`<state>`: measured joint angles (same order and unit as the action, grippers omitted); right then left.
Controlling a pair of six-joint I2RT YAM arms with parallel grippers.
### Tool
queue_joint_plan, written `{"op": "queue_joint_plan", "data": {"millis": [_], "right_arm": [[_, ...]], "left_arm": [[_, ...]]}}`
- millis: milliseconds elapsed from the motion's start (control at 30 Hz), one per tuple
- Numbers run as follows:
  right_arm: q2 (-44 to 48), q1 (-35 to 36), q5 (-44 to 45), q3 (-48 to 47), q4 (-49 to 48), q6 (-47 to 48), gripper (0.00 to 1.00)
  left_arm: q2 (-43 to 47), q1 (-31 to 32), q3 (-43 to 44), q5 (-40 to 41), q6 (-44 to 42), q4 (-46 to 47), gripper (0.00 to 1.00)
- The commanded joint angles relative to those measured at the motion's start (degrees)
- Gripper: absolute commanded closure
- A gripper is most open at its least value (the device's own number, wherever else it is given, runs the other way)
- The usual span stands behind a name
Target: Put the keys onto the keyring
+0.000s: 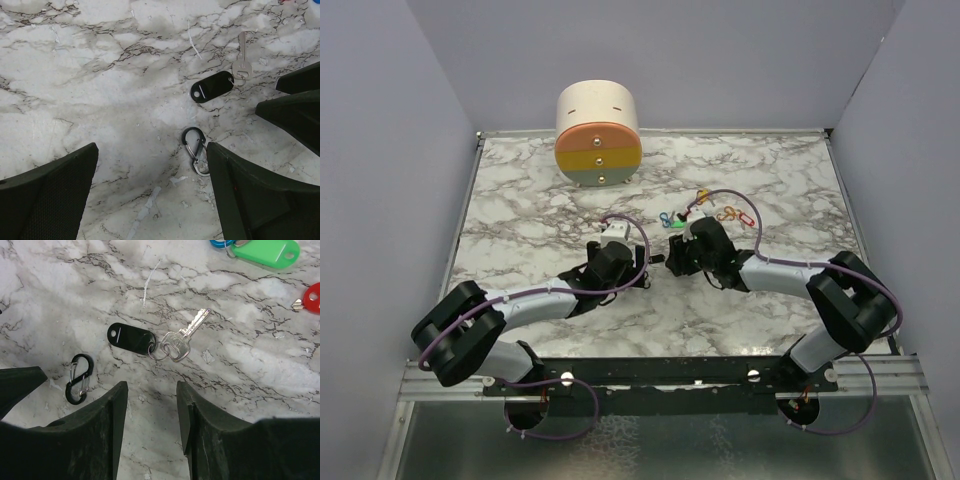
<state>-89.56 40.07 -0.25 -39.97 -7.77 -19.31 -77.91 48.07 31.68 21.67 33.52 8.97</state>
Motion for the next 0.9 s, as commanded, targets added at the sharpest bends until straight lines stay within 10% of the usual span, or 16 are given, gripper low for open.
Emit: {"op": "queue_joint_plan", "data": {"millis": [0,867], "right_arm": [[1.0,0.3,2.5,0.3,-1.6,-2.8,0.54],[-9.4,0.3,-0.8,-3.5,-6.8,-8.1,0.45]], "left_arm": [[0.2,0.2,-0.7,1.6,0.6,1.4,0.09],[5.8,0.2,-3.0,3.7,0.6,0.0,0.09]]}}
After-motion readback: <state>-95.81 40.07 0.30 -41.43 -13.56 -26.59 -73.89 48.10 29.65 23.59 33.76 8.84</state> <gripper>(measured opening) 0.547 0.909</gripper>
